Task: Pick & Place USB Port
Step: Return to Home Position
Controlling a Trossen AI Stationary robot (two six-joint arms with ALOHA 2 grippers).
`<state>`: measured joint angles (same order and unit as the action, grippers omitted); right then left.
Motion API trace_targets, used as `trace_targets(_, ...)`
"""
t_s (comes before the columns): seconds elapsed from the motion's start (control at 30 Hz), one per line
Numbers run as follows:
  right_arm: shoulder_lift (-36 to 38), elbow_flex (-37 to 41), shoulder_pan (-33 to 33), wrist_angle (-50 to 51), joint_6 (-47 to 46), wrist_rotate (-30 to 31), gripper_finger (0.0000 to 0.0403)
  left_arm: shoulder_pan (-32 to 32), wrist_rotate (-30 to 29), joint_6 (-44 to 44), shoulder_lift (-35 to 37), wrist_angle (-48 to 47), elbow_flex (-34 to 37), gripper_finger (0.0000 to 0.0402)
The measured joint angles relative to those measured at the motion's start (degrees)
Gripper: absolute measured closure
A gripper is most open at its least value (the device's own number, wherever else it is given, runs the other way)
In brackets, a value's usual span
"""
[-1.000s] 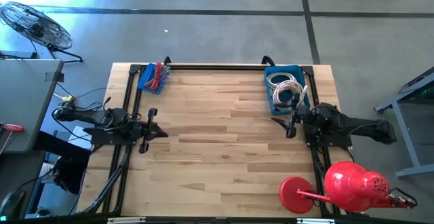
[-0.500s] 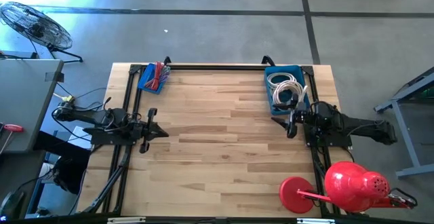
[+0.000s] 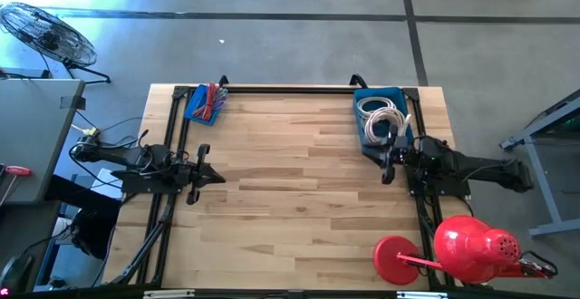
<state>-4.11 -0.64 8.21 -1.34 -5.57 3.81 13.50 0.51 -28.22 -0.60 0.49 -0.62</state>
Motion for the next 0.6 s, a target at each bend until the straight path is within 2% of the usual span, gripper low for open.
trace_targets(0.13,-1.75,0.00,0.00,0.01,0.49,0.02,0.0373,0.00,-0.02,-0.01,0.00,0.01,0.00,0.0401)
trace_targets(0.17,-2.28,0.00,0.00,0.00,0.50,0.02,0.0387,0.00,-0.02,0.01,0.00,0.01,0.00,0.0401)
trace_targets(0.33,-4.61,0.02,0.00,-0.22,-3.34,1.49,0.0380,0.00,-0.02,0.00,-0.02,0.01,0.00,0.0401)
trace_targets(0.47,-5.56,0.04,0.00,-0.69,-3.43,4.11,0.0394,0.00,-0.02,-0.01,-0.02,0.01,0.00,0.0401)
trace_targets(0.6,-5.65,0.07,0.00,-1.06,-3.43,4.24,0.0399,0.00,-0.04,-0.01,-0.02,0.01,0.00,0.0401)
